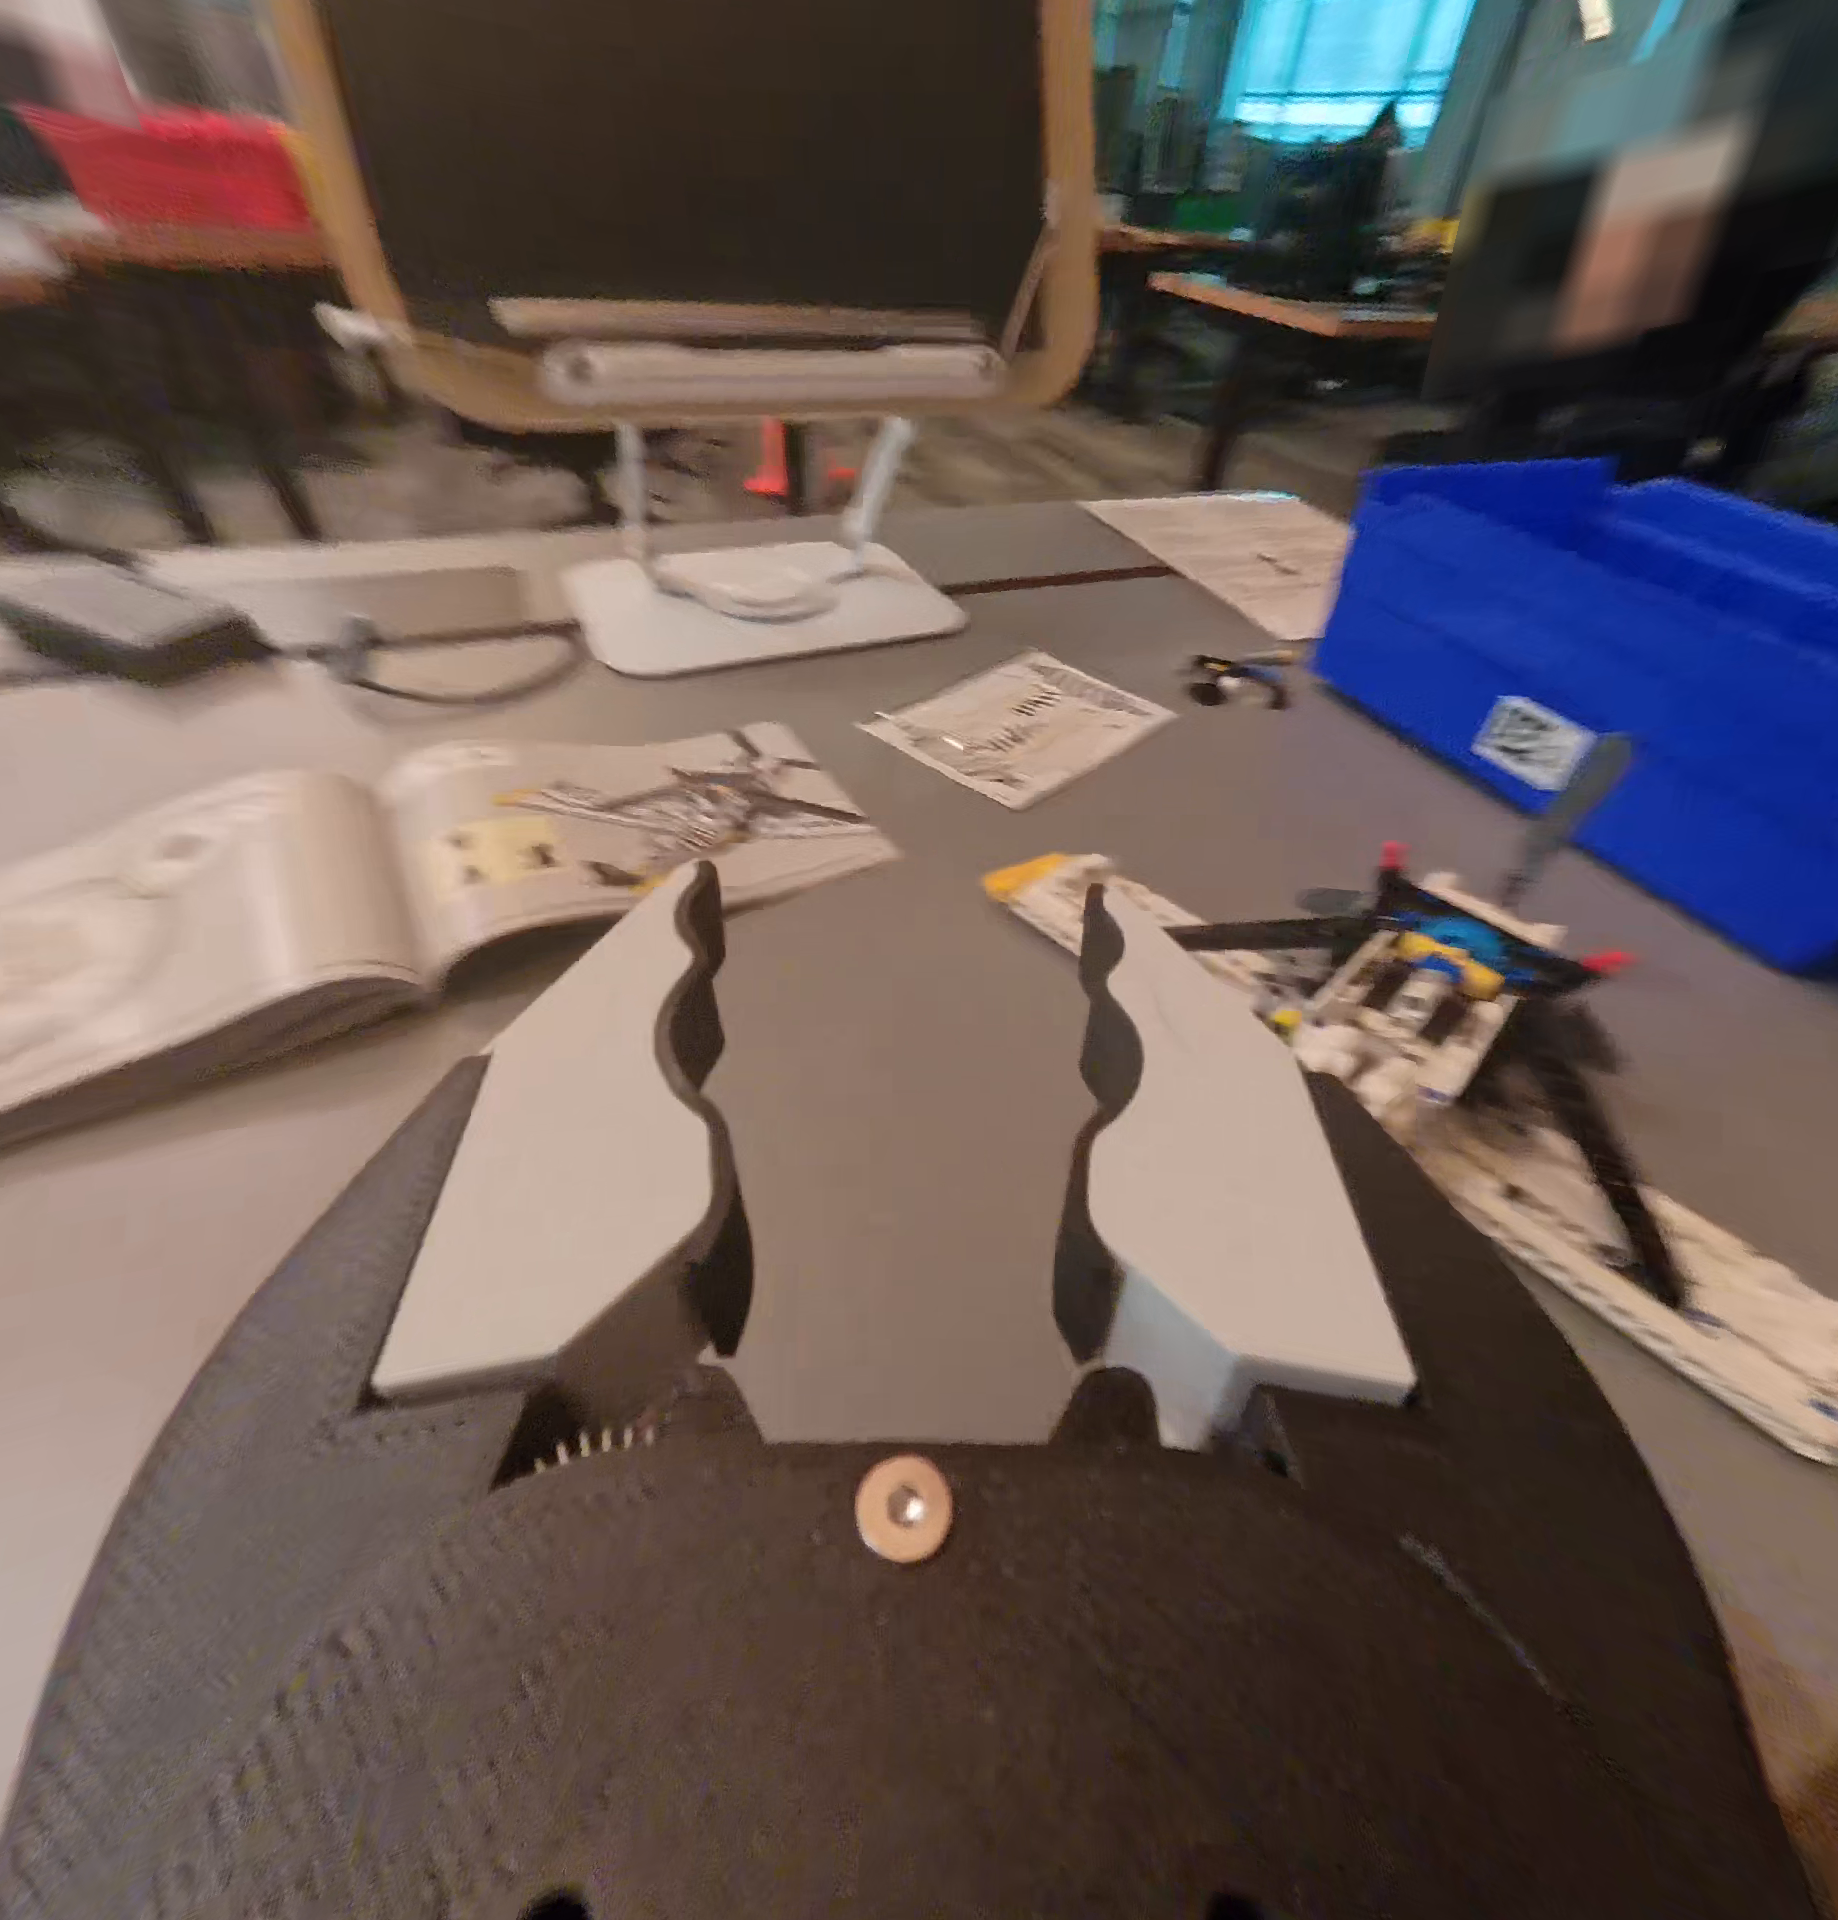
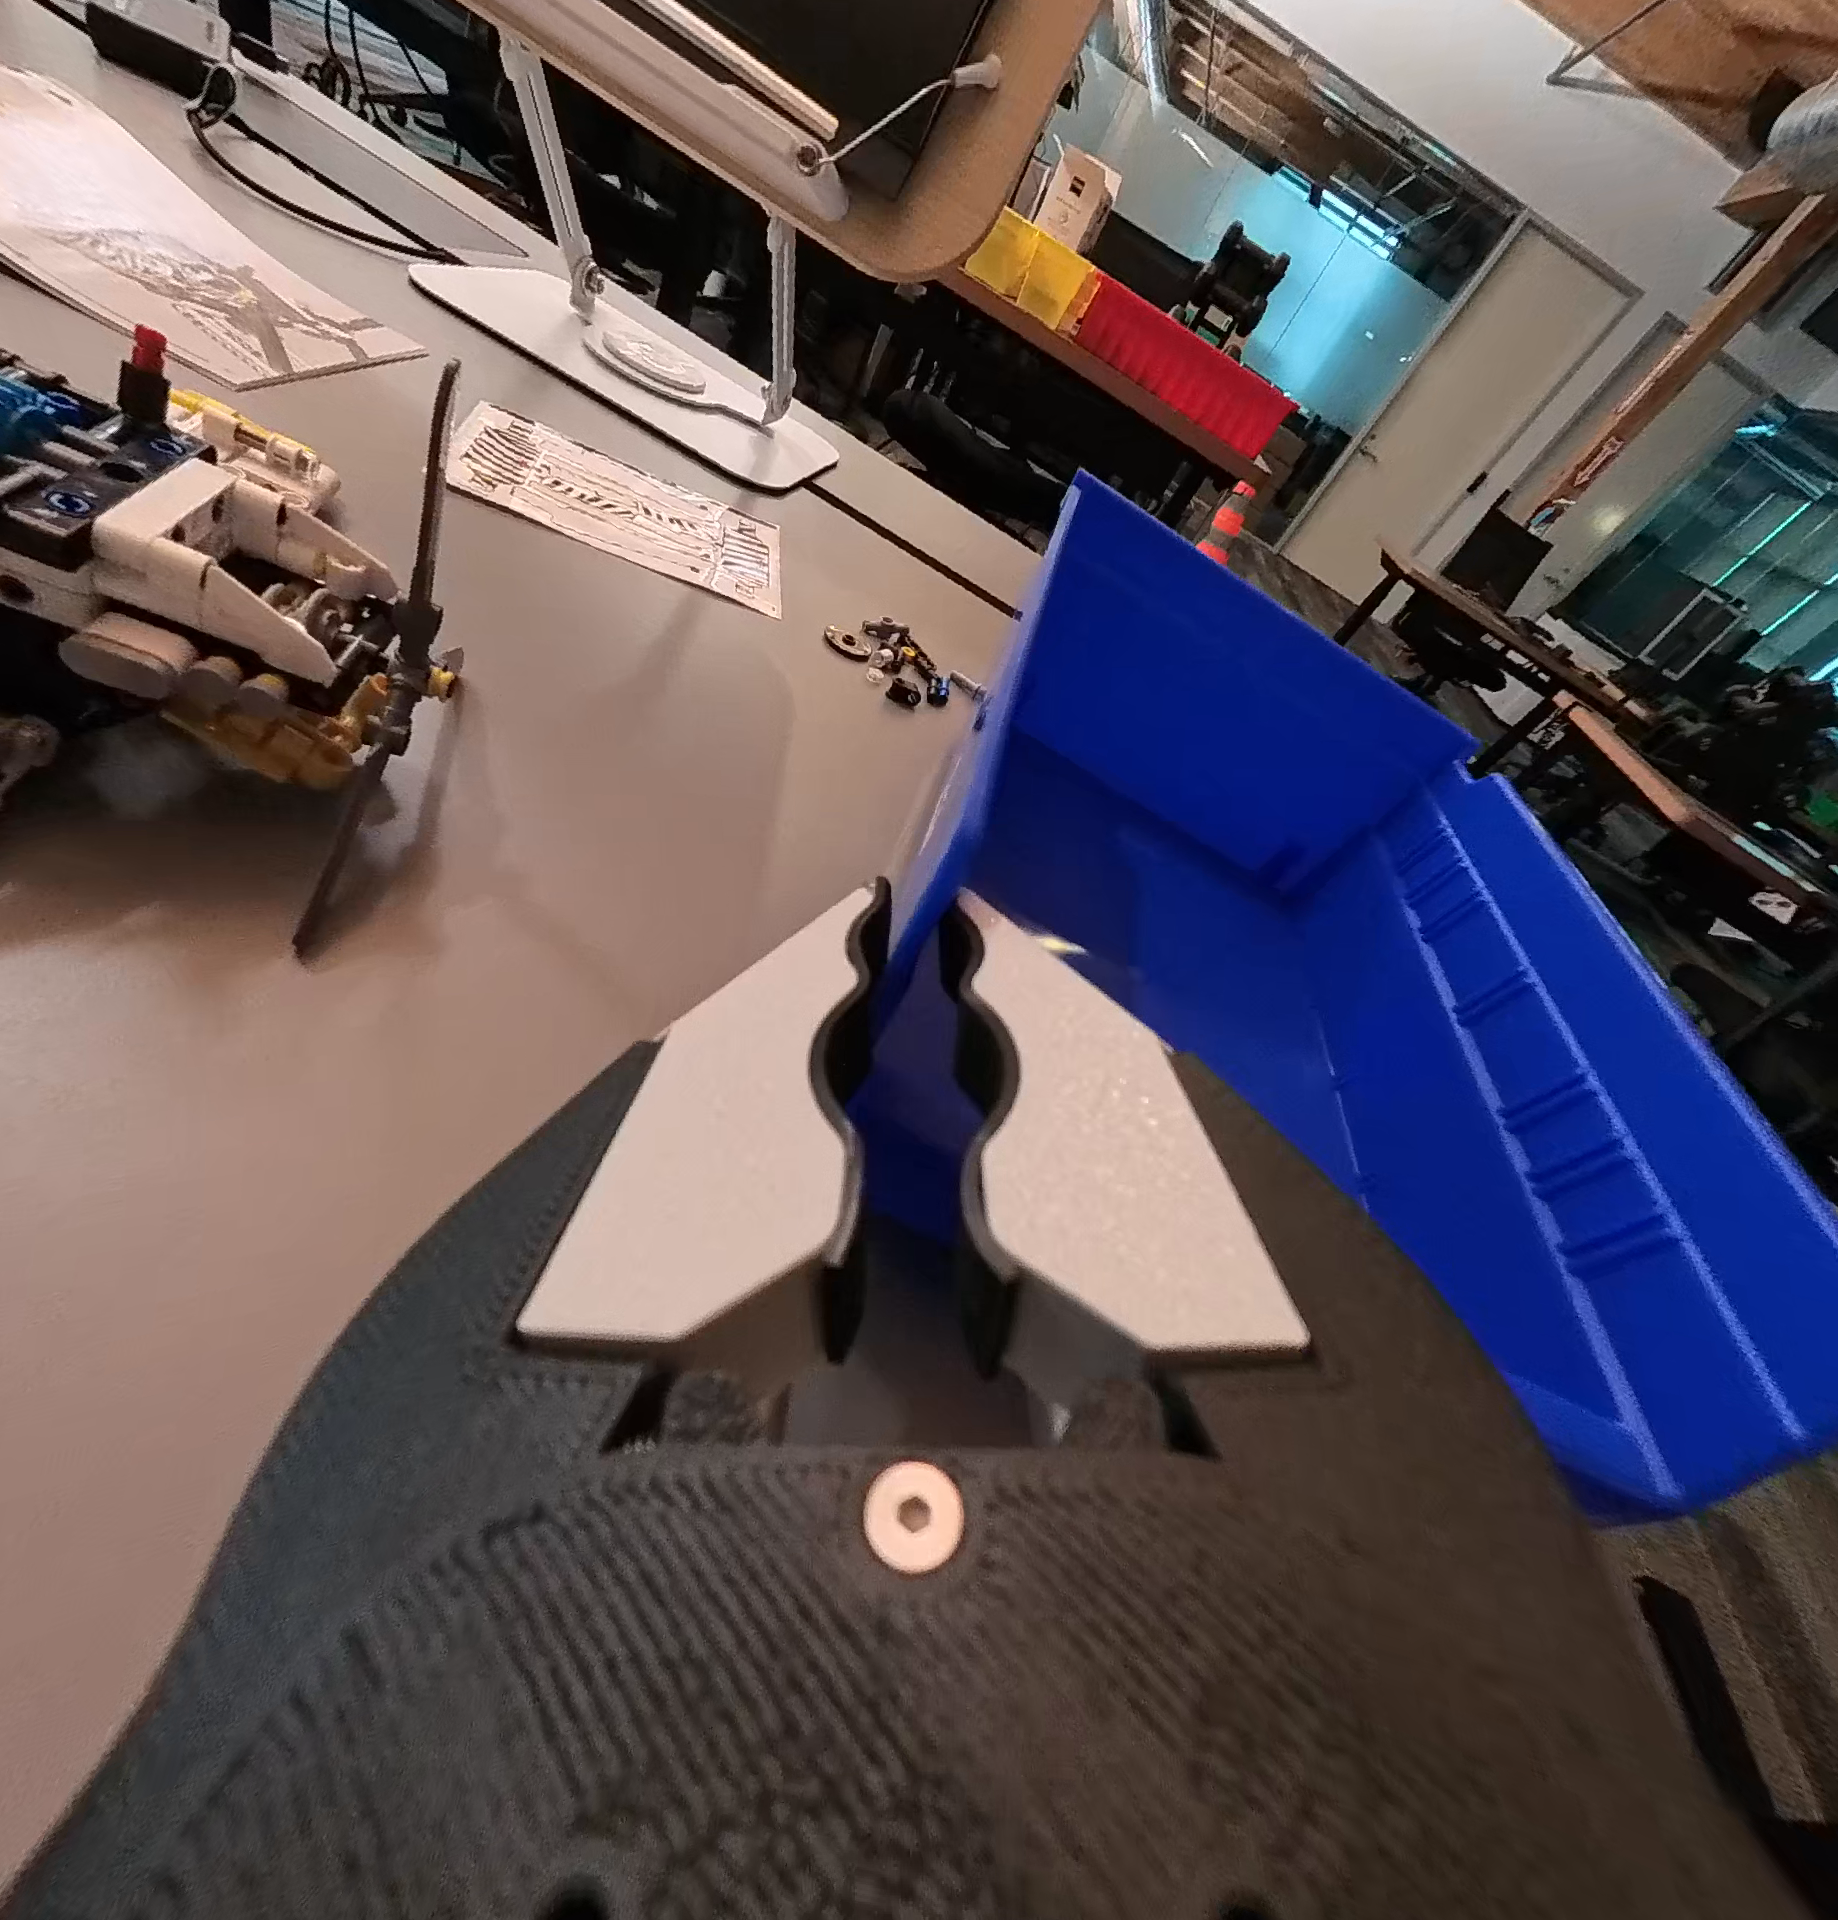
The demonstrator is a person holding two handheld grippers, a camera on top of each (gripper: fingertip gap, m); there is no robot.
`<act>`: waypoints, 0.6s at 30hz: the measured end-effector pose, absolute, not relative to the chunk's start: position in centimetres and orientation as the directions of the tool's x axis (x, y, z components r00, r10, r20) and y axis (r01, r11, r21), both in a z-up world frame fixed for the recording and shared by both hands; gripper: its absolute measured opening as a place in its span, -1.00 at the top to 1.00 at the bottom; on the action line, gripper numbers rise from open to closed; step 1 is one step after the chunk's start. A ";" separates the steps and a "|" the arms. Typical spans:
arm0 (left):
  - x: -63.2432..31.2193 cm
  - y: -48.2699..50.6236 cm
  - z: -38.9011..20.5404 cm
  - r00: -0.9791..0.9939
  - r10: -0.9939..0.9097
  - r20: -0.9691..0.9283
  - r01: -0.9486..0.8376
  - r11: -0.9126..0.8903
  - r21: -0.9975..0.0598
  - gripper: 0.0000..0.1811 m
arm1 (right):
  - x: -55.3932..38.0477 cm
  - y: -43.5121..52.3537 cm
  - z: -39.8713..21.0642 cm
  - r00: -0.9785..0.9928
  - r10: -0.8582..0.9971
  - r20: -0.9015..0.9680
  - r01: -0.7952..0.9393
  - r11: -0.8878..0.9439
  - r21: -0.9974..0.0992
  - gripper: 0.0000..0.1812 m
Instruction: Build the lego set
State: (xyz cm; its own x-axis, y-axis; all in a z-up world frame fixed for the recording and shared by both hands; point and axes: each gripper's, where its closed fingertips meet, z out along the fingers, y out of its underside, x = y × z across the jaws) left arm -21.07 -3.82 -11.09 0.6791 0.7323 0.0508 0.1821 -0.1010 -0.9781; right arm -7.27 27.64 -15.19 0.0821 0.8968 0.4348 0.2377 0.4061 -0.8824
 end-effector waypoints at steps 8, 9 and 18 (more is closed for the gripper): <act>-19.3 -4.5 -12.4 0.602 0.708 -0.370 -0.081 -0.406 -0.910 0.56 | -7.2 27.8 -14.8 0.089 0.907 0.412 0.212 0.387 -0.897 0.92; -18.7 -4.6 -12.1 0.608 0.707 -0.360 -0.117 -0.369 -0.922 0.60 | -7.2 27.8 -14.8 0.093 0.906 0.413 0.210 0.387 -0.898 0.93; -13.1 -6.5 -9.6 0.847 0.526 -0.073 -0.046 -0.063 -0.997 1.00 | -6.0 28.7 -12.3 0.204 0.902 0.380 0.054 0.378 -0.924 0.69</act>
State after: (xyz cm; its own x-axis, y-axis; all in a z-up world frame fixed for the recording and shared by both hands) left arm -13.13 -6.54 -9.59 0.8473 0.5261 -0.0729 -0.0465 -0.0632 -0.9969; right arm -5.99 28.70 -12.28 0.2038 0.9021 0.3803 0.0537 0.3776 -0.9244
